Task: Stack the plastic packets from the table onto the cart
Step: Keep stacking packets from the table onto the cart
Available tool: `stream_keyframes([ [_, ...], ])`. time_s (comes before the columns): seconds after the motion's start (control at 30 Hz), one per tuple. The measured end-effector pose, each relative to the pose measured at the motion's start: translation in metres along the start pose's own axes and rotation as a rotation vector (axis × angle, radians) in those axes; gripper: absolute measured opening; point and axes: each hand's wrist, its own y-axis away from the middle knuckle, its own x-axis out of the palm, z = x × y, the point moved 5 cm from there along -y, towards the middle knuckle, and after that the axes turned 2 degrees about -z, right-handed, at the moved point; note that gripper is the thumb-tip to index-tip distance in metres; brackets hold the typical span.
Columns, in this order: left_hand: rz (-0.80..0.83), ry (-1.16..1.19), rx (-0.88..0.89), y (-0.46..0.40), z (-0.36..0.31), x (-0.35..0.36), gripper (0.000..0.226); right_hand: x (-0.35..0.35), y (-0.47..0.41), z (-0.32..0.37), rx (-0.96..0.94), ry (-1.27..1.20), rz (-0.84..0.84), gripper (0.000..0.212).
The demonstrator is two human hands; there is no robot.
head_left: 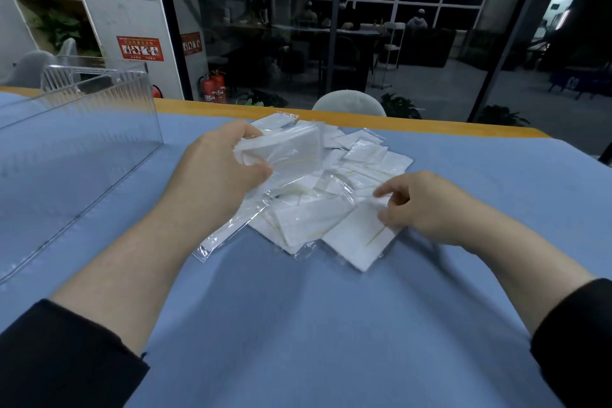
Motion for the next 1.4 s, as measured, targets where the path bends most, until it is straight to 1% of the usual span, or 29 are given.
stream_keyframes([
  [0.03,-0.016,0.004,0.001,-0.001,0.0,-0.003,0.025,0.0,0.001,0.0,-0.004,-0.004,-0.003,0.023],
  [0.07,-0.03,-0.001,0.002,-0.002,0.0,-0.005,0.025,0.001,0.003,0.001,-0.008,0.0,0.007,0.021],
  [0.17,-0.05,-0.027,0.001,-0.003,-0.001,-0.012,0.022,0.006,0.005,0.007,-0.025,-0.001,0.053,0.042],
  [0.23,-0.076,-0.039,0.002,-0.004,-0.001,-0.018,0.02,0.011,0.006,0.011,-0.059,-0.02,0.114,0.045],
  [0.3,-0.108,-0.052,0.004,-0.006,0.0,-0.025,0.019,0.015,0.008,0.016,-0.095,0.006,0.156,0.038],
  [0.37,-0.132,-0.033,0.0,-0.009,0.001,-0.031,0.018,0.015,0.011,0.021,-0.121,0.077,0.169,0.022],
  [0.43,-0.155,-0.023,-0.004,-0.01,0.004,-0.036,0.017,0.014,0.014,0.028,-0.141,0.124,0.138,0.005],
  [0.5,-0.17,-0.013,-0.017,-0.011,0.01,-0.04,0.017,0.009,0.016,0.035,-0.139,0.095,0.034,0.011],
  [0.6,-0.176,-0.008,-0.035,-0.012,0.019,-0.048,0.018,-0.002,0.013,0.042,-0.075,-0.161,-0.155,0.013],
  [0.63,-0.178,-0.01,-0.031,-0.012,0.021,-0.052,0.018,-0.003,0.011,0.043,-0.039,-0.209,-0.185,0.012],
  [0.7,-0.169,-0.036,-0.031,-0.011,0.024,-0.06,0.02,0.002,0.004,0.046,0.034,-0.23,-0.153,0.011],
  [0.77,-0.147,-0.071,-0.052,-0.008,0.031,-0.066,0.023,0.011,-0.002,0.044,0.098,-0.163,-0.088,0.008],
  [0.8,-0.138,-0.075,-0.06,-0.007,0.035,-0.069,0.023,0.014,-0.003,0.043,0.112,-0.062,-0.083,0.015],
  [0.83,-0.127,-0.077,-0.067,-0.006,0.04,-0.07,0.023,0.014,-0.003,0.044,0.085,0.064,-0.112,0.025],
  [0.87,-0.114,-0.083,-0.073,-0.005,0.043,-0.072,0.022,0.013,-0.002,0.049,0.002,0.153,-0.149,0.034],
  [0.9,-0.104,-0.094,-0.076,-0.004,0.046,-0.072,0.022,0.012,0.0,0.06,-0.128,0.189,-0.151,0.043],
  [0.93,-0.104,-0.108,-0.076,-0.004,0.048,-0.074,0.022,0.013,0.004,0.073,-0.252,0.201,-0.081,0.05],
  [0.97,-0.113,-0.117,-0.073,-0.004,0.048,-0.076,0.022,0.018,0.006,0.082,-0.328,0.222,0.041,0.058],
  [1.03,-0.13,-0.116,-0.067,-0.005,0.048,-0.079,0.024,0.031,0.004,0.093,-0.342,0.355,0.28,0.07],
  [1.07,-0.138,-0.109,-0.066,-0.006,0.048,-0.081,0.026,0.034,-0.001,0.096,-0.337,0.412,0.336,0.074],
  [1.17,-0.166,-0.109,-0.064,-0.008,0.051,-0.086,0.029,0.038,-0.015,0.106,-0.322,0.459,0.379,0.08],
  [1.2,-0.179,-0.114,-0.063,-0.008,0.052,-0.088,0.03,0.039,-0.02,0.107,-0.313,0.487,0.399,0.075],
  [1.3,-0.226,-0.091,-0.08,-0.008,0.056,-0.094,0.029,0.036,-0.027,0.115,-0.331,0.582,0.408,0.036],
  [1.33,-0.242,-0.08,-0.087,-0.009,0.057,-0.096,0.028,0.032,-0.027,0.118,-0.352,0.604,0.401,0.032],
  [1.4,-0.268,-0.072,-0.078,-0.01,0.058,-0.1,0.026,0.02,-0.023,0.126,-0.382,0.626,0.412,0.035],
])
